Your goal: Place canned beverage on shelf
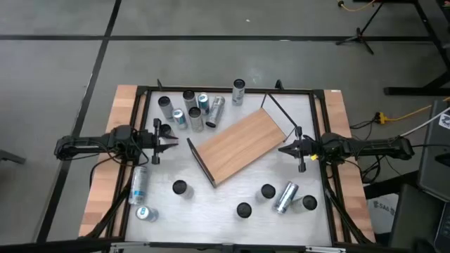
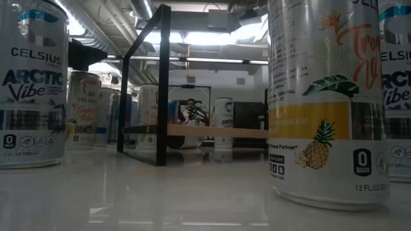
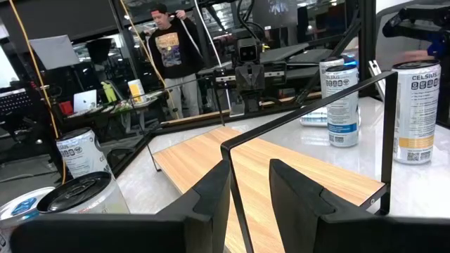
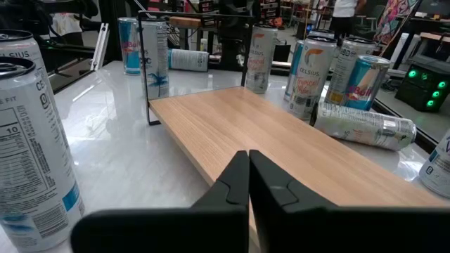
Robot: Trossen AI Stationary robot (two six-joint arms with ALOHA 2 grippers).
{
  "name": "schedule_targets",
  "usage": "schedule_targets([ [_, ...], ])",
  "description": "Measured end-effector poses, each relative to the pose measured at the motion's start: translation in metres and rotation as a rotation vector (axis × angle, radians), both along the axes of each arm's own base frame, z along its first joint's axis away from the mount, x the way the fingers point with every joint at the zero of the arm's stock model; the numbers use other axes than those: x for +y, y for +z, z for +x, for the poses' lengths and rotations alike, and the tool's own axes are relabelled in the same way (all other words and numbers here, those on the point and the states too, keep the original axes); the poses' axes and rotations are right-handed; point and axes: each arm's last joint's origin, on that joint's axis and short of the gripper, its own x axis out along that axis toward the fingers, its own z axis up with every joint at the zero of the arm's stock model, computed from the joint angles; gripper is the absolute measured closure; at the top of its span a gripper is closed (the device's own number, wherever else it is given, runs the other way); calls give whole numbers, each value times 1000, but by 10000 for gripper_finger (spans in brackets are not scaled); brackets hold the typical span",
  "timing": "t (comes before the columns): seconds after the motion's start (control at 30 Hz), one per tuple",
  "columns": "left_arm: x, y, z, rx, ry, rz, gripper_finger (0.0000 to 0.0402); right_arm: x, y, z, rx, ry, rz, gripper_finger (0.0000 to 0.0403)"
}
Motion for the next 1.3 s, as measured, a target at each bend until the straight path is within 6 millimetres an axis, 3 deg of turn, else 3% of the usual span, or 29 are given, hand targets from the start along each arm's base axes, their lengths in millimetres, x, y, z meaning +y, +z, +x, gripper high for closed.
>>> schedule_targets([
  [1.3, 0, 0, 0, 0, 6, 0, 310, 0, 6, 1, -60, -6, 4, 402],
])
